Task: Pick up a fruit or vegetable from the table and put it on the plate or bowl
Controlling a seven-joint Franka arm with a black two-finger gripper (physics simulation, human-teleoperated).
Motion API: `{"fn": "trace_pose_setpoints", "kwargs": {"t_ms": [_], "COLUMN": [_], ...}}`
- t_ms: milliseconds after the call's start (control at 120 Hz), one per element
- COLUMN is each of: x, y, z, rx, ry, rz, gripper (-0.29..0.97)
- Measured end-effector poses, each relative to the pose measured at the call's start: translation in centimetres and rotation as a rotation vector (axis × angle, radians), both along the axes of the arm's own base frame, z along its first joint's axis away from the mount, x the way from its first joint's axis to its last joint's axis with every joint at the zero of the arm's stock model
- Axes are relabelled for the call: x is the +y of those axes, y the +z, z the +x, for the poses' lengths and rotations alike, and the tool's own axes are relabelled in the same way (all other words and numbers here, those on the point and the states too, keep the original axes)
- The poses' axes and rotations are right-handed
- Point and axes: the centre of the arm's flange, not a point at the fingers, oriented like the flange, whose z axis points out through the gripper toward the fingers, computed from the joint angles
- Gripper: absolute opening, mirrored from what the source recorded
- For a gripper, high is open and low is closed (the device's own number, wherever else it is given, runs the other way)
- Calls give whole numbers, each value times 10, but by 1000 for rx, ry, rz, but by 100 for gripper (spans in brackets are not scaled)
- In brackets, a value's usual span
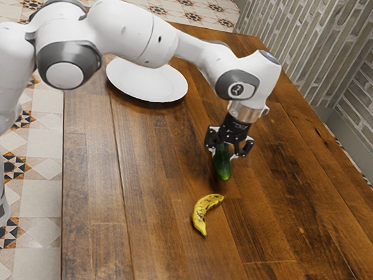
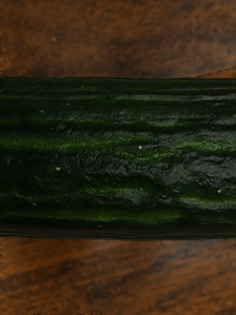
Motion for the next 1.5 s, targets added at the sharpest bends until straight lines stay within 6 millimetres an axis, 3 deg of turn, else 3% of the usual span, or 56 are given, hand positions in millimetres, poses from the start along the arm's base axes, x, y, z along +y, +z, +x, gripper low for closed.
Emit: {"fn": "trace_pose_setpoints", "kwargs": {"t_ms": [108, 283, 417, 542, 633, 725, 975, 1500], "x": [6, 48, 94, 153, 182, 221, 297, 382], "y": [23, 55, 68, 79, 84, 83, 71, 53], "z": [-7, -19, -28, -42, -52, -63, -76, -103], "rx": [-12, -26, -26, -27, -28, -24, -31, -60], "ry": [6, 67, 137, 233, 276, 335, 438, 494], "rz": [1, 8, 21, 40, 48, 47, 32, -55], "gripper": [22, 23, 22, 23, 23, 23, 23, 23]}}
